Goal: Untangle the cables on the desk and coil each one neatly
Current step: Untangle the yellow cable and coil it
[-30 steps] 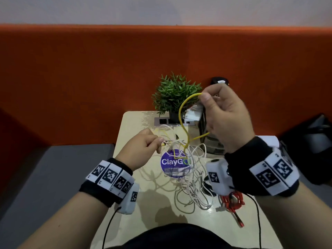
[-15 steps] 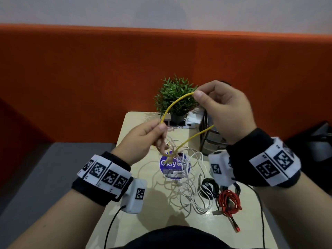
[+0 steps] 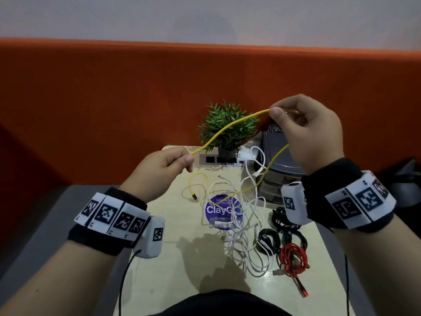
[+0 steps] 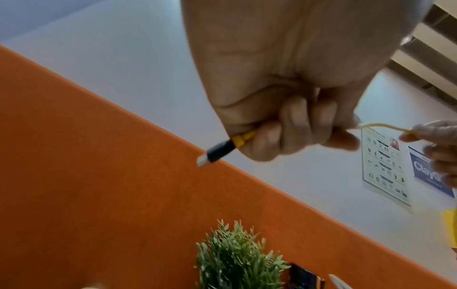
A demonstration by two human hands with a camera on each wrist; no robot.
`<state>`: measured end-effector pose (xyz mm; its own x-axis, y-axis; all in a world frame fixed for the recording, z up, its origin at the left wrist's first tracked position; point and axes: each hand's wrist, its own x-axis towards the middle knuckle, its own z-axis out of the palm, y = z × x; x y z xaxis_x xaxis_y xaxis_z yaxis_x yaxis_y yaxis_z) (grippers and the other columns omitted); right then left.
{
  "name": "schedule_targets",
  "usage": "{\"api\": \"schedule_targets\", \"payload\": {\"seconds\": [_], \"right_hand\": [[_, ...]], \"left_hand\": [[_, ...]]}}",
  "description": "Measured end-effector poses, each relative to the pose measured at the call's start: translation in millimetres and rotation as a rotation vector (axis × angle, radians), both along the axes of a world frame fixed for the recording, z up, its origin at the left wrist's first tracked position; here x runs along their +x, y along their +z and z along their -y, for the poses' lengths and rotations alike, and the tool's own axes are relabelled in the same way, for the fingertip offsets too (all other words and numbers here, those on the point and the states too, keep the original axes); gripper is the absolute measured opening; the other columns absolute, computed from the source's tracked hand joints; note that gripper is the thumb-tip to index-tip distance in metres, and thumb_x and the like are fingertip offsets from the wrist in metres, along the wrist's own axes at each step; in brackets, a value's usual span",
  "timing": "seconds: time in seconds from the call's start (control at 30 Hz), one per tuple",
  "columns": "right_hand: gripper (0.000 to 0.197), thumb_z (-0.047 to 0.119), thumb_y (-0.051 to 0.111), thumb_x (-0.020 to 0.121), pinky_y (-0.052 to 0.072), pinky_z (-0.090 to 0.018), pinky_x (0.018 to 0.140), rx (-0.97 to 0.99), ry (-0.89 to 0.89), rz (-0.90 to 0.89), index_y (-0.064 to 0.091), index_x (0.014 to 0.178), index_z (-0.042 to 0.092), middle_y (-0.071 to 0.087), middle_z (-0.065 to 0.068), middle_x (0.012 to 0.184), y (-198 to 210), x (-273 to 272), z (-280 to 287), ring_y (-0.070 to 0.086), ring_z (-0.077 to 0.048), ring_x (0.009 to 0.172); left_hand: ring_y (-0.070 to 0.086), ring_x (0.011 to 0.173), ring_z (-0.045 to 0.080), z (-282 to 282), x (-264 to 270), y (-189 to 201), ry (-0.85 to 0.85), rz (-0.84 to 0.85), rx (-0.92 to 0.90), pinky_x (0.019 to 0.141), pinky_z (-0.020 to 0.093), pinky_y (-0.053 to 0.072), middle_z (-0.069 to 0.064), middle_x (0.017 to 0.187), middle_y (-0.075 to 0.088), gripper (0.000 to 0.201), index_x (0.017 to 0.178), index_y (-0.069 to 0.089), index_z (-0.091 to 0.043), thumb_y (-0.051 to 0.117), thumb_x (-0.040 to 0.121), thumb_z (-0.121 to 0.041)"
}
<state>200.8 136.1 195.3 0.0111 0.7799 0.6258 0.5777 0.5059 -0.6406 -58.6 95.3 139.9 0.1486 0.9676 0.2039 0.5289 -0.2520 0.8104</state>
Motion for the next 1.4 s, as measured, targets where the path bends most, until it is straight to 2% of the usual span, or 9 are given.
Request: {"api": "schedule_targets", "payload": {"seconds": [0.3,0.4,0.5,0.67,0.87,1.0,1.1,1.2,1.4], "right_hand": [[0.017,0.026,0.055,0.095,0.033,-0.014,0.049,-0.384,-0.017,-0.052,0.065,0.083,0.019,0.046,0.005,0.056,-51,-14,-11,0.045,-0.005,0.054],[0.019,0.018,0.051,0.097,0.048,-0.030,0.051,-0.590,0.143,-0.334,0.063,0.083,0.017,0.050,-0.003,0.057,-68,-32,-7,0.051,-0.020,0.049],[0.022,0.015,0.044,0.100,0.034,-0.019,0.038,-0.813,0.350,-0.560,0.056,0.082,0.016,0.038,-0.005,0.060,-78,-50,1,0.033,-0.013,0.038],[0.022,0.025,0.049,0.098,0.030,-0.016,0.036,-0.897,0.452,-0.412,0.065,0.084,0.020,0.033,-0.007,0.057,-96,-71,12,0.027,-0.010,0.032],[0.026,0.020,0.044,0.101,0.024,-0.016,0.036,-0.978,0.616,-0.317,0.068,0.110,0.022,0.027,-0.001,0.057,-93,-81,34,0.020,-0.011,0.042],[0.024,0.021,0.050,0.098,0.023,-0.019,0.042,-0.813,0.584,-0.199,0.068,0.112,0.025,0.032,0.005,0.052,-83,-77,39,0.026,-0.007,0.043],[0.014,0.029,0.065,0.088,0.032,-0.027,0.054,-0.656,0.508,-0.068,0.072,0.100,0.031,0.045,0.000,0.058,-77,-72,36,0.038,-0.008,0.053],[0.008,0.028,0.072,0.081,0.043,-0.037,0.058,-0.516,0.428,-0.062,0.074,0.088,0.028,0.064,-0.011,0.070,-67,-64,31,0.051,-0.016,0.059],[0.013,0.003,0.072,0.079,0.043,-0.010,0.061,-0.295,0.391,-0.143,0.072,0.081,0.016,0.066,0.013,0.072,-34,-45,17,0.058,0.001,0.064]], "left_hand": [[0.028,0.042,0.010,13,23,17,-0.418,0.780,-0.187,0.044,0.020,0.025,-0.004,0.051,0.035,0.029,0.100,0.068,-0.014,0.043,0.094,-0.027],[0.047,0.051,0.016,13,31,25,-0.461,0.869,-0.164,0.054,0.024,0.043,0.003,0.061,0.053,0.030,0.111,0.062,-0.006,0.042,0.091,-0.018],[0.063,0.063,0.016,11,37,33,-0.420,0.930,-0.135,0.064,0.025,0.052,0.003,0.072,0.067,0.027,0.114,0.055,-0.004,0.038,0.094,-0.013],[0.070,0.088,0.019,1,37,36,-0.328,1.087,-0.121,0.085,0.032,0.056,0.007,0.092,0.073,0.028,0.110,0.053,-0.005,0.033,0.094,-0.017],[0.064,0.109,0.023,-11,33,21,-0.121,1.007,-0.025,0.100,0.034,0.047,0.006,0.108,0.070,0.026,0.106,0.052,-0.009,0.027,0.101,-0.006],[0.063,0.110,0.014,-15,29,8,-0.009,0.686,0.078,0.101,0.029,0.043,0.002,0.106,0.071,0.025,0.103,0.056,-0.014,0.035,0.099,-0.001],[0.064,0.099,0.004,-16,28,-2,-0.008,0.317,0.138,0.091,0.014,0.042,-0.005,0.095,0.072,0.023,0.102,0.058,-0.017,0.041,0.097,-0.002],[0.060,0.076,0.008,-18,26,-13,-0.089,0.102,0.061,0.075,0.024,0.045,-0.007,0.077,0.065,0.020,0.102,0.059,-0.018,0.041,0.093,-0.015],[0.041,0.053,0.013,-3,38,-14,-0.231,0.426,-0.137,0.052,0.020,0.034,-0.005,0.055,0.054,0.038,0.094,0.062,0.000,0.036,0.092,-0.028]]}}
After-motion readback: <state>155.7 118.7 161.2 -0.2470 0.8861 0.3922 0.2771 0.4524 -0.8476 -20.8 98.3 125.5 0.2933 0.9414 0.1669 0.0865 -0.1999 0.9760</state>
